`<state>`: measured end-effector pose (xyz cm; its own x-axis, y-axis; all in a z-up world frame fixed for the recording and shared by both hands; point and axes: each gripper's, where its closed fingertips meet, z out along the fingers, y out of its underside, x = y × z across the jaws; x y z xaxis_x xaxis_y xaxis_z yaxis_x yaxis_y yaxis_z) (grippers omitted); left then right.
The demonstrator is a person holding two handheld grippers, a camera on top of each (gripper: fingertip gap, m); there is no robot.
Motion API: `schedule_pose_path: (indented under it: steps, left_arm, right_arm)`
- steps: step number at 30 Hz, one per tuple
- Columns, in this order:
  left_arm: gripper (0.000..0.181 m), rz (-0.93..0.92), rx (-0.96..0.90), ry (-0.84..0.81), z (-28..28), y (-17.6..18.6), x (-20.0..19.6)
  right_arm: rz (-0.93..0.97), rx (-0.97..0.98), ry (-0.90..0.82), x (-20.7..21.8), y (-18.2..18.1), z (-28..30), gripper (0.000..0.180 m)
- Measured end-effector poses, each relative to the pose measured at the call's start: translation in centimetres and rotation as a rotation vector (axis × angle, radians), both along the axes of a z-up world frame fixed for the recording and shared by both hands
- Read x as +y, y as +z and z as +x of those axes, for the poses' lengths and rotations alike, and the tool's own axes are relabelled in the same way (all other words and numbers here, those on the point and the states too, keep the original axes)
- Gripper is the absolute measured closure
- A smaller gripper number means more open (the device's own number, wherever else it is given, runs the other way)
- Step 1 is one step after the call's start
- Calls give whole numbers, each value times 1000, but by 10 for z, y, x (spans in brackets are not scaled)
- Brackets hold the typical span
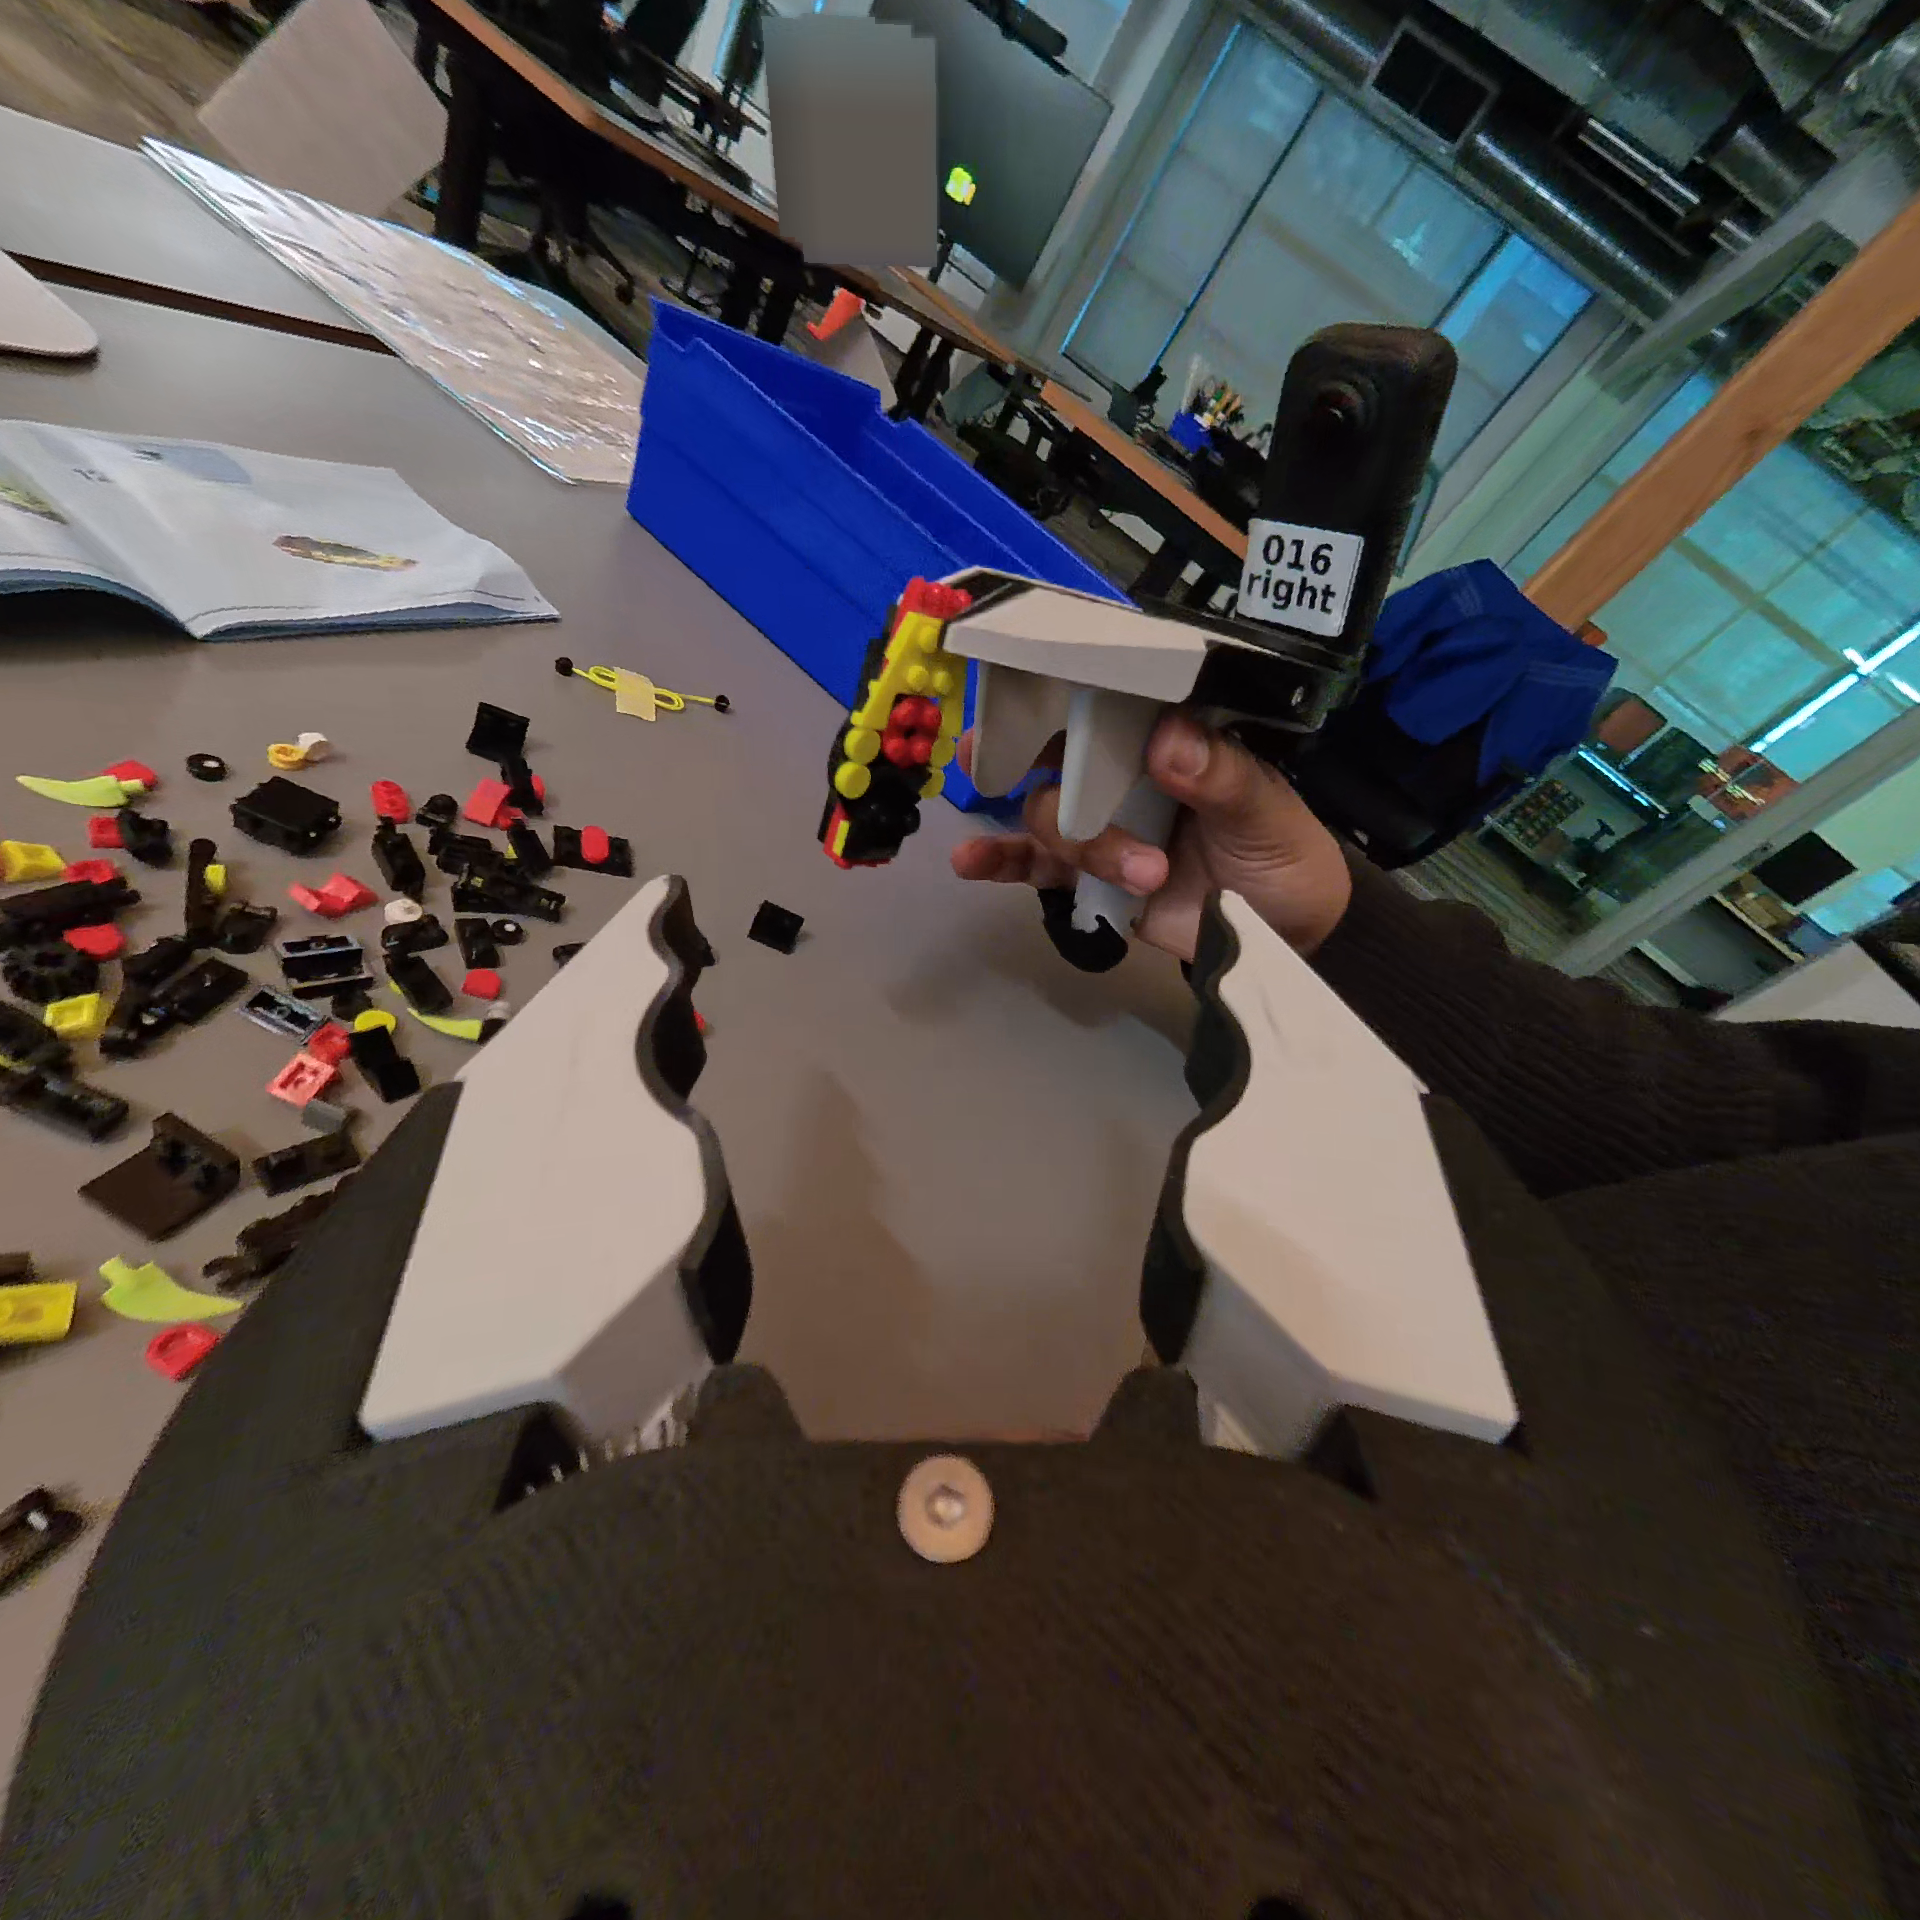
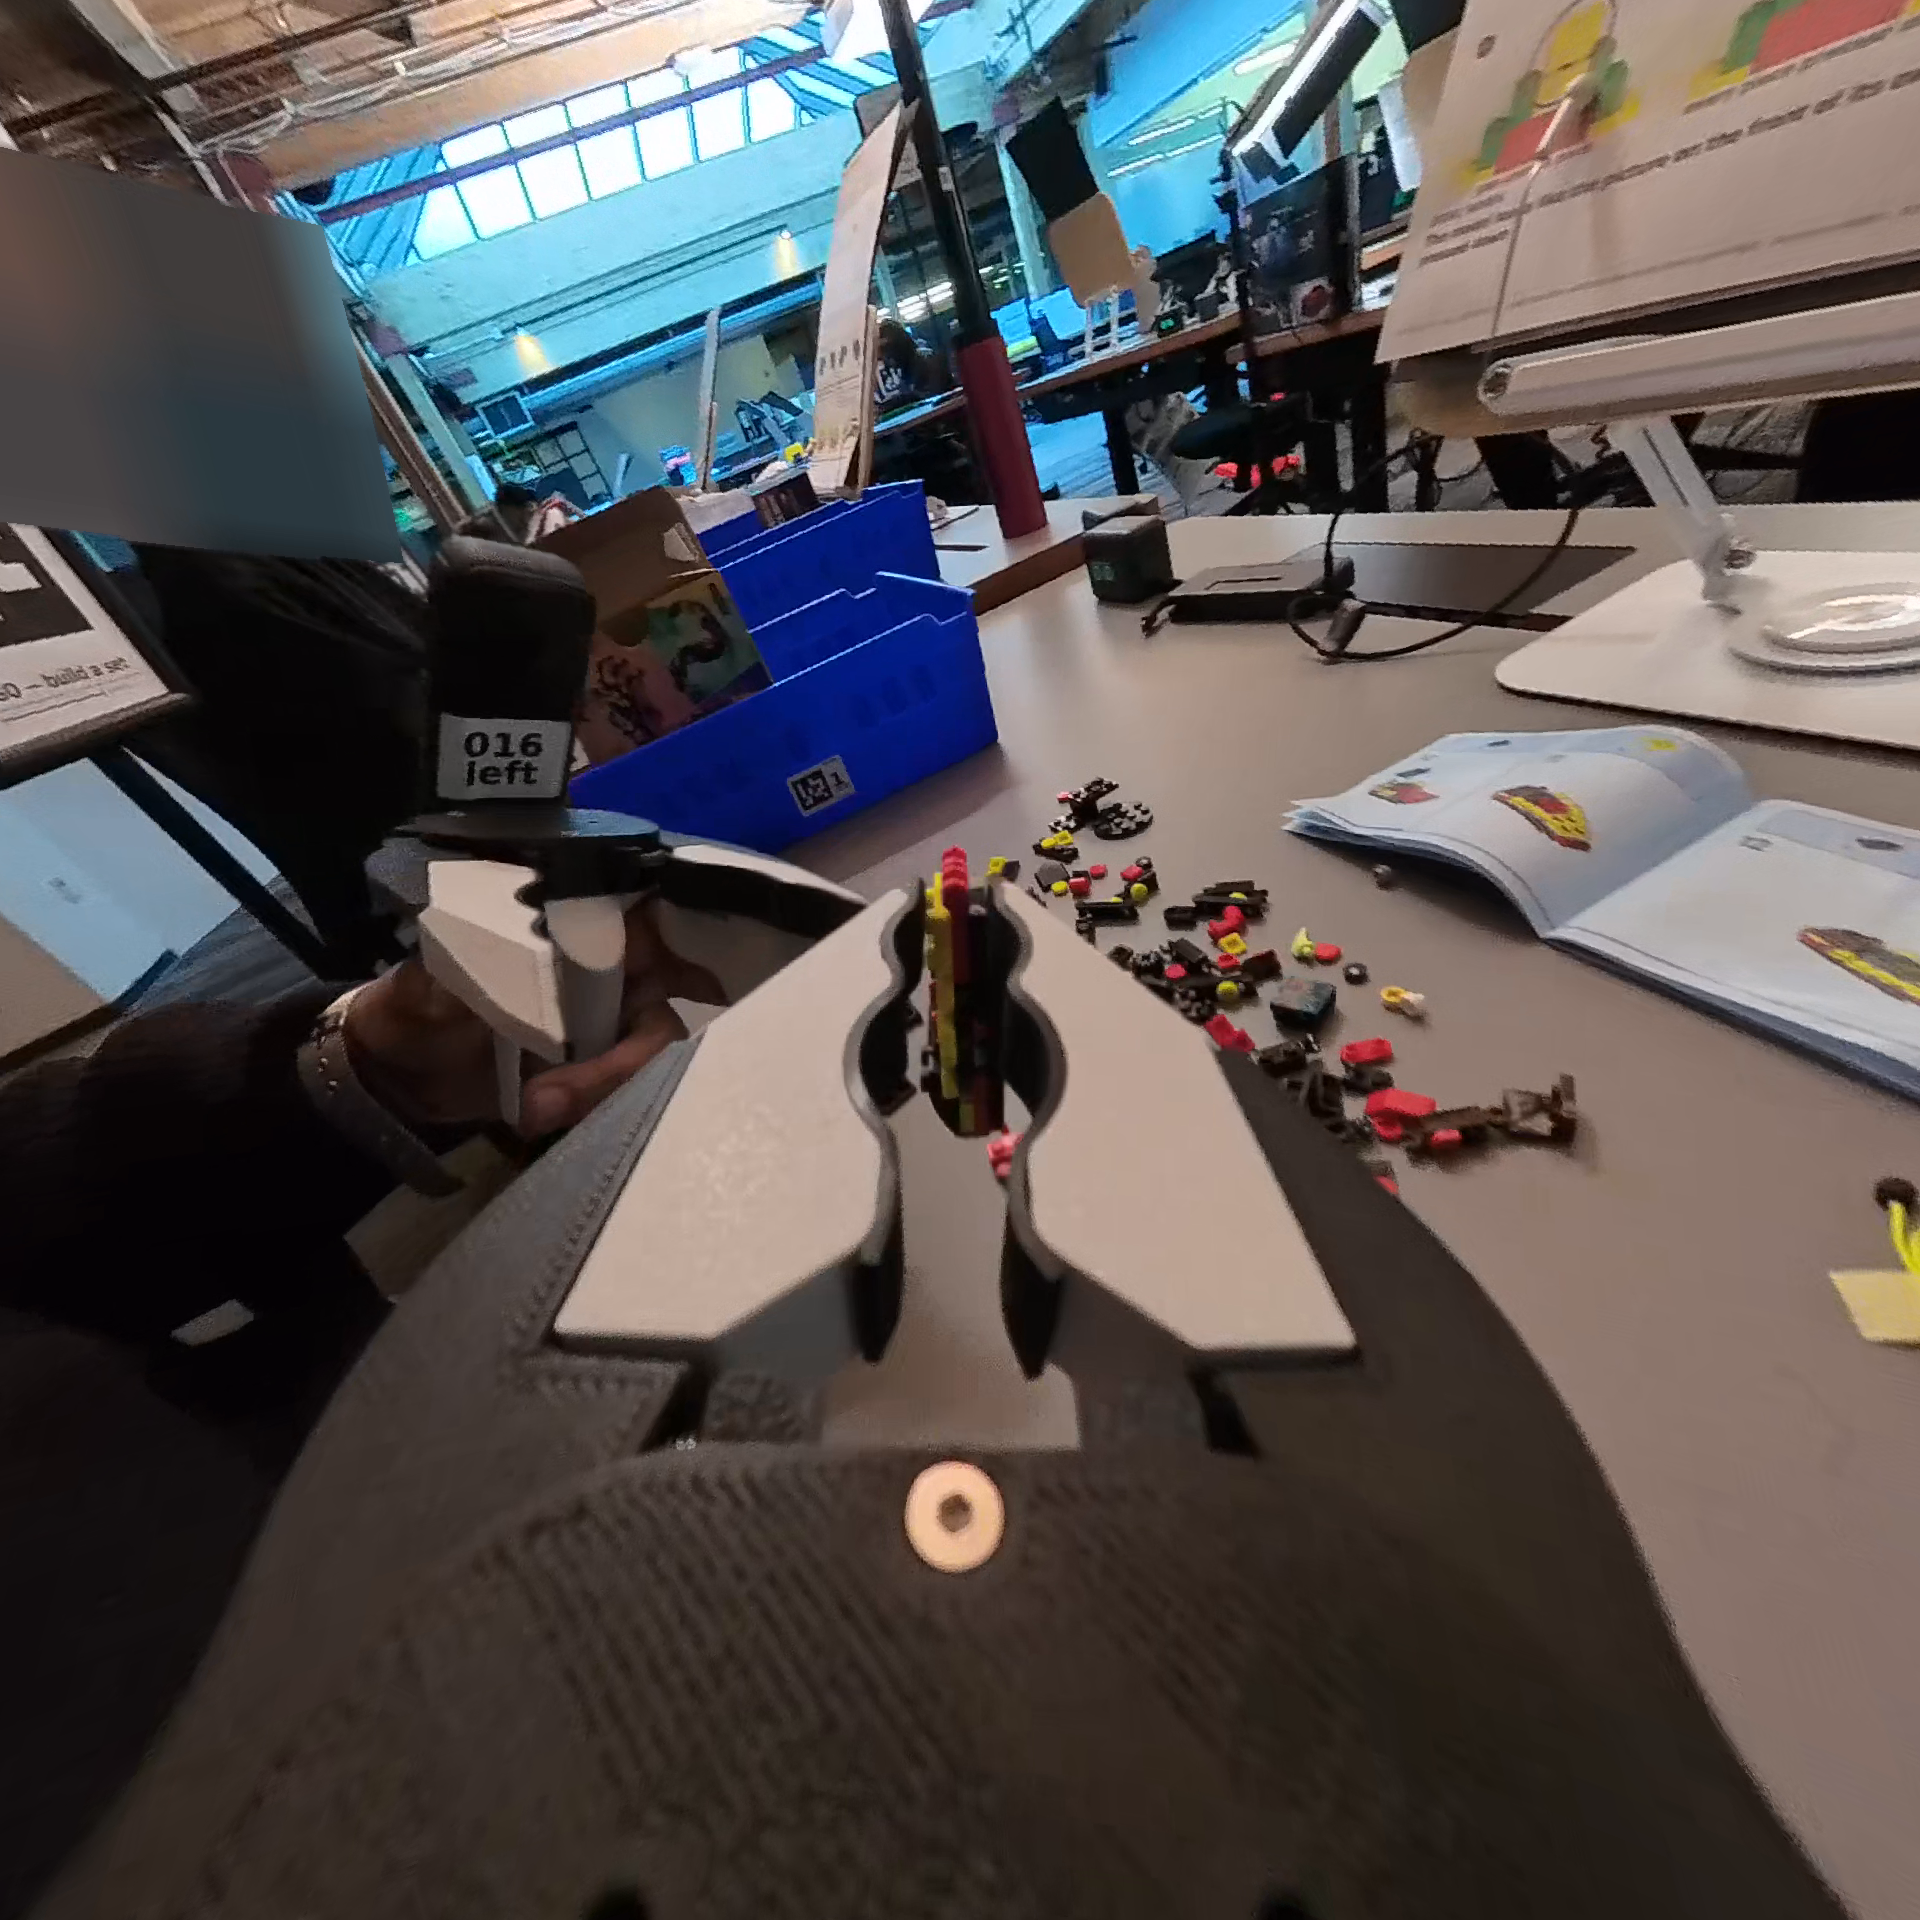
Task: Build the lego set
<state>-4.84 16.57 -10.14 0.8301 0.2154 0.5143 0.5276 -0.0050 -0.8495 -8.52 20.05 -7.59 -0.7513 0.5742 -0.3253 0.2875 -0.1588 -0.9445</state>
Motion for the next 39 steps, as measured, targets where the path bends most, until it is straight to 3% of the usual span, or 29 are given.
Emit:
schedule_pose_path:
  steps: [11,19,25,33,37,39]
  left_arm:
    - [87,-4,3,-54,-7,-1,16]
    - [87,-47,48,-78,2,-4,20]
    - [90,-195,115,-77,0,-32,26]
    - [94,-250,155,-172,31,-40,44]
    - [110,-340,244,4,0,-51,43]
    - [108,-382,259,36,-8,-57,44]
  right_arm:
    - [-183,-74,-160,35,6,32,171]
    - [-108,-81,-95,22,1,44,170]
    - [-69,-84,-102,34,-6,36,171]
    - [-321,-225,-255,72,-9,11,171]
    - [-266,-264,-220,59,-18,11,171]
    - [-219,-259,-217,53,-22,9,171]
